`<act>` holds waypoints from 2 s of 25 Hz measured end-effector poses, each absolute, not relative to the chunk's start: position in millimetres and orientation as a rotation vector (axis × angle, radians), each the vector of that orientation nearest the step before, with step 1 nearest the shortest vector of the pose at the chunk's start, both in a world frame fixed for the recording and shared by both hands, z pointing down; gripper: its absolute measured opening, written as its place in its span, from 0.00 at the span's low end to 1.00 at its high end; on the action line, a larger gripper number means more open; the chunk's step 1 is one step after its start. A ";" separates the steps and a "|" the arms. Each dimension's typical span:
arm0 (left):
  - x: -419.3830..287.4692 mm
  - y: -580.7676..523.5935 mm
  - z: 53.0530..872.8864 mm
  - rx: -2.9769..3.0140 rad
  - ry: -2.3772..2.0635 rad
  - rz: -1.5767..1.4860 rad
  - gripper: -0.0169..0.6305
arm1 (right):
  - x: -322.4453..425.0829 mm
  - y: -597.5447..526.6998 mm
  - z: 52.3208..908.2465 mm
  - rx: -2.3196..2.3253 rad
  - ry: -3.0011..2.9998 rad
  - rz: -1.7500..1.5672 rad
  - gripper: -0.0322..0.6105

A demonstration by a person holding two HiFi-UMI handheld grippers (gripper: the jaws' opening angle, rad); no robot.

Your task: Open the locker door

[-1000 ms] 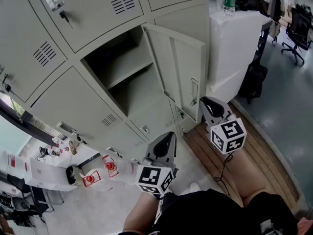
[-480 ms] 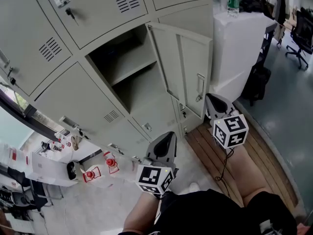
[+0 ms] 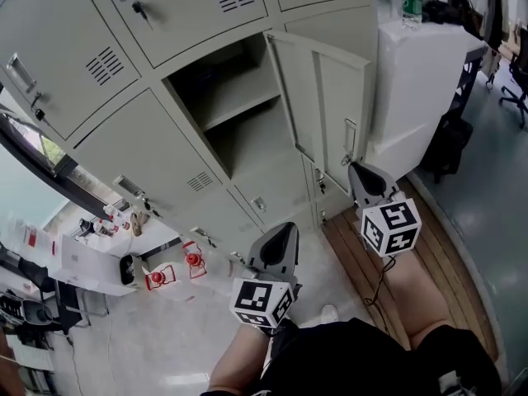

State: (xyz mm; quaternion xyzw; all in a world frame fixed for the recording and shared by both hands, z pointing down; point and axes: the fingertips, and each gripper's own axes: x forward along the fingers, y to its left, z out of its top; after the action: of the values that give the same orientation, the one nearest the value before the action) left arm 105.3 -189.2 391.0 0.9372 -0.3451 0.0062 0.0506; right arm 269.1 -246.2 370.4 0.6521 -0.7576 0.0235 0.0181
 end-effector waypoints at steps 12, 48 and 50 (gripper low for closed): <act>51.9 -186.5 388.8 2.805 -1.167 0.002 0.05 | 173.1 -244.8 372.8 1.776 -2.512 0.071 0.13; -119.9 -102.8 398.4 2.846 -0.988 -0.040 0.05 | -28.0 -123.7 393.9 1.808 -2.463 0.163 0.13; -118.3 -96.2 400.9 2.852 -0.963 -0.038 0.05 | -27.1 -115.6 396.4 1.824 -2.451 0.170 0.13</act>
State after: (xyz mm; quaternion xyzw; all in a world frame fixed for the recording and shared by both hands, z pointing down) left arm -118.3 -96.2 400.9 0.9453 -0.3192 -0.0125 0.0655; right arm -27.1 -115.6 396.4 0.5957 -0.8003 0.0554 0.0410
